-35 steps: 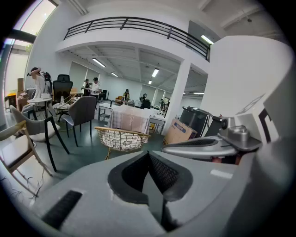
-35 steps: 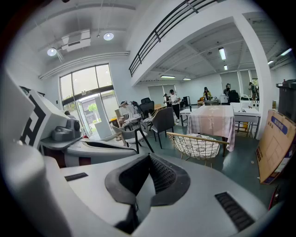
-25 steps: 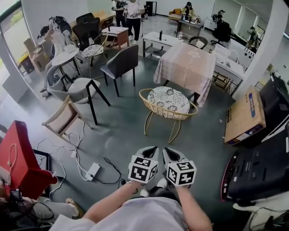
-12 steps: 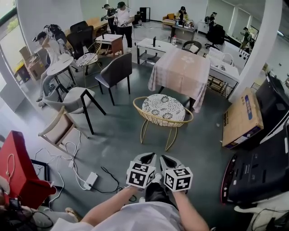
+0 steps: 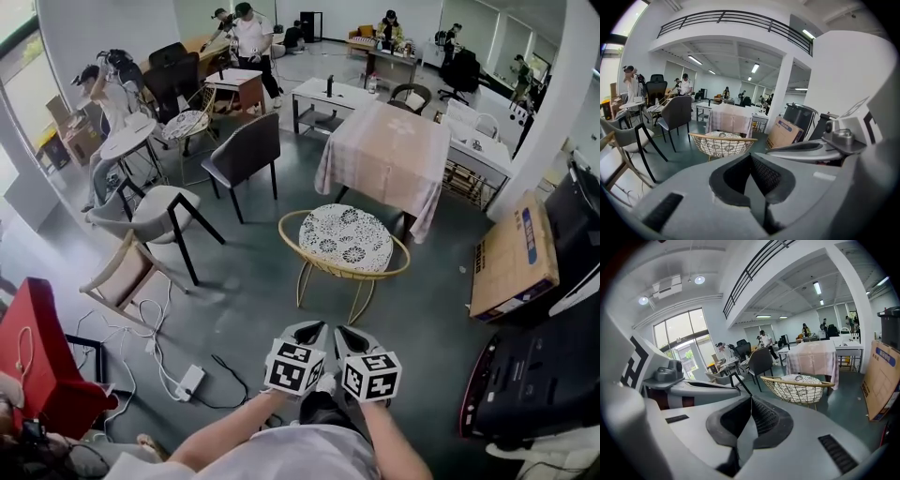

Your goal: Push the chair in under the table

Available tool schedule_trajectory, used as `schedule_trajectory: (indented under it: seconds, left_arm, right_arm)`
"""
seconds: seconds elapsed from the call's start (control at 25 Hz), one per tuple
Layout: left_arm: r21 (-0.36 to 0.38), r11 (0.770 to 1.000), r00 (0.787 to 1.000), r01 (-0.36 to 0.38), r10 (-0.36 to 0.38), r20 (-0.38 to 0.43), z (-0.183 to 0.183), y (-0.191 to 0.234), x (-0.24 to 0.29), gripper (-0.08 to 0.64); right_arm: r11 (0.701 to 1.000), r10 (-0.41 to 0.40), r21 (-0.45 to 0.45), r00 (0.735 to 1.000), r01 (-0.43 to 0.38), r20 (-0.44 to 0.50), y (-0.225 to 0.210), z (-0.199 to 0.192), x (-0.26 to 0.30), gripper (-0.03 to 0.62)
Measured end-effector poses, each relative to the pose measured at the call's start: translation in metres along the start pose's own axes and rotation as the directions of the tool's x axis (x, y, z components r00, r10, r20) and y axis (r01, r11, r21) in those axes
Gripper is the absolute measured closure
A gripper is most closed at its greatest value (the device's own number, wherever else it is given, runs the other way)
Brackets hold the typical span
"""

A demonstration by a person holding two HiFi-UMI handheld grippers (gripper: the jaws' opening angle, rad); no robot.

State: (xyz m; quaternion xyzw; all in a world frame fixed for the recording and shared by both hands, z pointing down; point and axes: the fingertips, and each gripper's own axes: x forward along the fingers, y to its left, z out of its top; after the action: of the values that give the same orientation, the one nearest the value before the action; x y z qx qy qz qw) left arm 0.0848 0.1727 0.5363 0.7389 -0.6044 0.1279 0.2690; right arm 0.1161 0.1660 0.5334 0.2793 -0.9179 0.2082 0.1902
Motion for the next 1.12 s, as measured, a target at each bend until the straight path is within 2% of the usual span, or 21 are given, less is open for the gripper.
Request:
schedule_trajectory:
  seconds: [0.52,0.84,1.12]
  left_arm:
    - [-0.010,0.999,0.998,-0.048,0.048,-0.029,0.047,0.024,0.076,0.555]
    - [0.018,0.997,0.997,-0.069,0.070,-0.045,0.062,0.032,0.110,0.555]
    - [0.023,0.998,0.997,-0.058,0.059,-0.057,0.069,0.036,0.122,0.555]
  right_arm:
    - [0.999,0.043,-0.004,0.999,-0.043,-0.014,-0.063,0.045,0.046,0.588]
    - [0.999,0.049,0.006,0.999,-0.049,-0.009,-0.097,0.058,0.062,0.588]
    - [0.999,0.037,0.000,0.999,-0.037,-0.028,-0.107,0.062,0.069,0.588]
